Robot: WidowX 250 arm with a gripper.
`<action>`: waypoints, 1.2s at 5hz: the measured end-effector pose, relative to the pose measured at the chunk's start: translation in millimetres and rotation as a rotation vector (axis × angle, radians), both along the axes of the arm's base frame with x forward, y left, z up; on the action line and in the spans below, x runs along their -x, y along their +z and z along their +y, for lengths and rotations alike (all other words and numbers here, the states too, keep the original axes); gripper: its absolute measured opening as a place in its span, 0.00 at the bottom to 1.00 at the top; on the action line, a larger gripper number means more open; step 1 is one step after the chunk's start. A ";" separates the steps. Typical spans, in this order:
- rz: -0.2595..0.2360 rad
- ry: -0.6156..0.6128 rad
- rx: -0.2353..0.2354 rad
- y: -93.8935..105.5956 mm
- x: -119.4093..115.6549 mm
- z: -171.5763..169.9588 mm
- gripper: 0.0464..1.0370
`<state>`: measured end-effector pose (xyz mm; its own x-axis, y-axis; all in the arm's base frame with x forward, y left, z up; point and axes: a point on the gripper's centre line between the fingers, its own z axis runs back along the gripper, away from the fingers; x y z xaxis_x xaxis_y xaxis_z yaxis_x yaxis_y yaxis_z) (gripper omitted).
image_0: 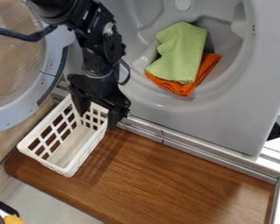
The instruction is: Put a green cloth into the white basket
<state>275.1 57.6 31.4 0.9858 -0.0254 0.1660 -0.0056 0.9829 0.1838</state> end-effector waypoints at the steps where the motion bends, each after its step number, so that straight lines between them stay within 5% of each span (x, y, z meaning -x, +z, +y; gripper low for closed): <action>1: 0.021 0.005 0.008 -6.1 1.9 -0.5 0.96; 2: -0.053 -0.021 0.055 9.3 -24.0 -11.0 0.96; 4: -0.350 -0.140 0.228 78.7 -94.8 -59.2 0.96; 5: -0.402 -0.148 0.231 87.5 -124.0 -75.7 0.96; 6: -0.369 -0.124 0.215 68.4 -138.9 -74.2 0.96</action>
